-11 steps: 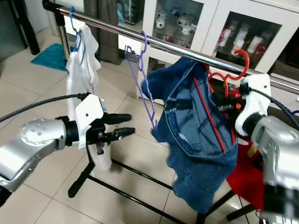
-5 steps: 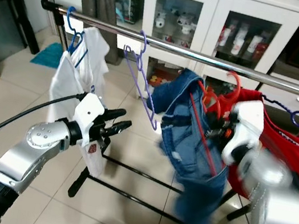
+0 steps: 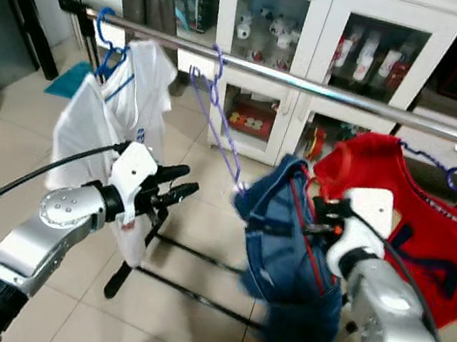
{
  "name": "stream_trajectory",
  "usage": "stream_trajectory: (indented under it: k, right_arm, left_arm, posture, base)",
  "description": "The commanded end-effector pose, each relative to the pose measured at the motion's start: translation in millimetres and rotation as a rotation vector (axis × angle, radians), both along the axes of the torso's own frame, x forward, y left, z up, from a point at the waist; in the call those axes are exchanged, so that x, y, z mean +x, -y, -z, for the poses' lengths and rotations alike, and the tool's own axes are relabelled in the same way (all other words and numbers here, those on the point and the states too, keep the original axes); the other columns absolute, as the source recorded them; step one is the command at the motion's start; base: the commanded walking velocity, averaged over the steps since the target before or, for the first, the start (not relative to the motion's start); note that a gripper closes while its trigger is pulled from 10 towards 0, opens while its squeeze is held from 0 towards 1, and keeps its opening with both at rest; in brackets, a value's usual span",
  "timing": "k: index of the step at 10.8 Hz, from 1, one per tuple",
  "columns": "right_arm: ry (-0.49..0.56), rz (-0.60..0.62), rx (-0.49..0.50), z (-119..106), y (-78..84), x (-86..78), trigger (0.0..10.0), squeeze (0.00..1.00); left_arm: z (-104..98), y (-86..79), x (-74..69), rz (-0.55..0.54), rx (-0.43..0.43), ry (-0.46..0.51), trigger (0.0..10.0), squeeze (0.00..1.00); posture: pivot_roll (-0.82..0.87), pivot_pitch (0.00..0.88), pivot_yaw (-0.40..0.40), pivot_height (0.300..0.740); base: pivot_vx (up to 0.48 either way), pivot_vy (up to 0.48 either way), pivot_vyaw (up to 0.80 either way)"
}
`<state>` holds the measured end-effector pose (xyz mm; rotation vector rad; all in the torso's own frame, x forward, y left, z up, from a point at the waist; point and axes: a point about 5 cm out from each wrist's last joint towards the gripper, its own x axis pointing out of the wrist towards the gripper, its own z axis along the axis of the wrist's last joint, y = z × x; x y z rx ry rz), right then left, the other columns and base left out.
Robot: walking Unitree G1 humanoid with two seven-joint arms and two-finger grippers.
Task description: Hang hanger
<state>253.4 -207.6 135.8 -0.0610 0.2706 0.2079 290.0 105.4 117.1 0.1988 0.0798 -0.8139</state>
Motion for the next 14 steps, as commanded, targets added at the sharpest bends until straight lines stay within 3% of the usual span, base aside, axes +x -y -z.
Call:
stream_trajectory:
  k: [1,8,11,12,13,14]
  right_arm:
    - [0.057,-0.011,-0.029,-6,-4.9,-0.4,0.0,0.0]
    - [0.089,0.005,-0.017,-3,-7.0,0.5,0.0,0.0]
    - [0.136,-0.011,0.064,-8,-4.6,3.5,0.0,0.0]
    - [0.167,-0.026,0.108,-13,-4.1,5.4,0.0,0.0]
    - [0.195,-0.05,0.133,-18,-4.6,6.8,0.0,0.0]
    - [0.22,-0.092,0.154,-24,-8.1,8.2,0.0,0.0]
  left_arm:
    - [4,-2.5,-0.6,-0.011,0.013,-0.006,10.0,0.0]
    - [3,-3.8,2.0,-0.013,0.018,0.001,10.0,0.0]
    - [5,-3.2,2.6,0.017,0.03,-0.01,10.0,0.0]
    - [7,-4.2,4.5,0.022,-0.001,-0.044,10.0,0.06]
    - [10,-4.5,9.3,0.023,-0.004,-0.069,10.0,1.0]
    - [12,-4.0,14.8,0.022,0.018,-0.067,10.0,1.0]
  posture:
    - [-0.09,0.0,0.033,0.74]
    - [-0.09,0.0,0.034,0.74]
    - [-0.09,0.0,0.036,0.74]
    - [-0.09,0.0,0.035,0.74]
    - [-0.1,0.0,0.035,0.74]
    - [-0.1,0.0,0.037,0.74]
  base:
    - [-0.244,0.0,0.0]
    - [-0.245,0.0,0.0]
    - [0.0,0.0,0.0]
    - [0.0,0.0,0.0]
    - [0.0,0.0,0.0]
    - [0.0,0.0,0.0]
